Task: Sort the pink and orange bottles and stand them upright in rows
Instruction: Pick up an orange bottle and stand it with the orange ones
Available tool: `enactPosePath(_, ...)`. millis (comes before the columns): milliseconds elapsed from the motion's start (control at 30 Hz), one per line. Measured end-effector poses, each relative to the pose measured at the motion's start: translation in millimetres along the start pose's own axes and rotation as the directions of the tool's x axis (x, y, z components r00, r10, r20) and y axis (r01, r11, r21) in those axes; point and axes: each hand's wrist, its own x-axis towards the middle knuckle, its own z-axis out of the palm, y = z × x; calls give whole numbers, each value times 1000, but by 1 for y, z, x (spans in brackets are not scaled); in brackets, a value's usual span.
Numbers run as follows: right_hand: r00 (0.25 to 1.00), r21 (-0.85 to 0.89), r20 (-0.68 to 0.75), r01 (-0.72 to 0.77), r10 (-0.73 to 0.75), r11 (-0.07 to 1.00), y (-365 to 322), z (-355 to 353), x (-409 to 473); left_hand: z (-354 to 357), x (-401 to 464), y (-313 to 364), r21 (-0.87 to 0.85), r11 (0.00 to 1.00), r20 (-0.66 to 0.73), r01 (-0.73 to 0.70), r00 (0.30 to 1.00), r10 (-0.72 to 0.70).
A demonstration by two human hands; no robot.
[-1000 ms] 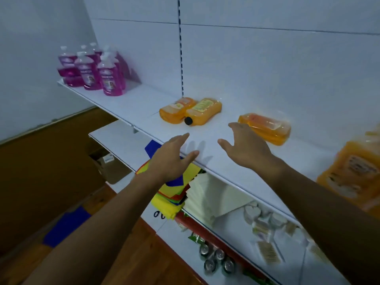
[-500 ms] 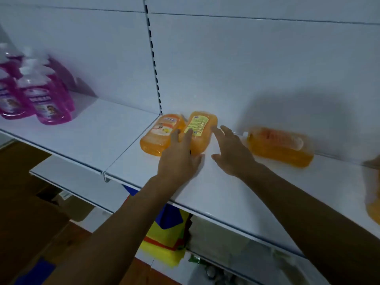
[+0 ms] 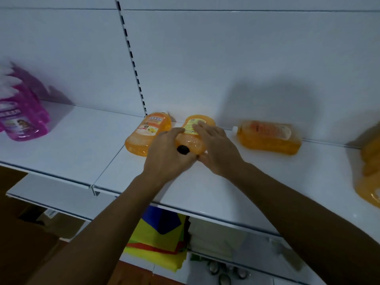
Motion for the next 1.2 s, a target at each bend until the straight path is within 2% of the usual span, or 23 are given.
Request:
enactPosePath(133, 987, 117, -113, -102, 116, 988, -5, -25, -32, -15, -6, 42, -20, 1000, -72, 11, 997, -13)
enactPosePath(233, 964, 216, -179, -154, 195, 964, -4, -51, -67, -14, -14, 75, -41, 998, -125, -44, 991, 39)
enactPosePath(300, 944, 274, -204, -199, 259, 941, -1, -67, -96, -6, -20, 99, -162, 982, -76, -96, 994, 84)
enactPosePath(367, 918, 349, -221, -242, 330, 906, 9, -83, -126, 5, -26, 124, -326, 939, 33, -110, 991, 128)
enactPosePath(433, 879, 395, -260, -281, 399, 875, 22, -100, -157, 19, -32, 152, -401, 909, 134, -111, 975, 178)
enactPosePath(500, 847, 406, -287, -316, 448, 858, 37, -116, -186, 35, -41, 180, -436, 889, 165, -142, 958, 234)
enactPosePath(700, 708, 484, -399, -377, 582, 790, 67, -156, -255, 77, -61, 255, -514, 831, 133, -212, 938, 321)
enactPosePath(833, 614, 485, -494, -394, 616, 781, 85, -176, -291, 104, -71, 299, -504, 830, 167, -240, 915, 366)
enactPosePath(967, 502, 494, -554, -444, 664, 748, 106, -184, -318, 127, -71, 326, -489, 829, 259, -271, 862, 435)
enactPosePath(1067, 489, 457, -547, -505, 679, 732, 122, -192, -330, 138, -70, 334, -485, 818, 290, -308, 826, 483)
enactPosePath(1200, 488, 486, -516, -511, 704, 710, 132, -193, -335, 148, -73, 339, -492, 788, 242, -369, 812, 531)
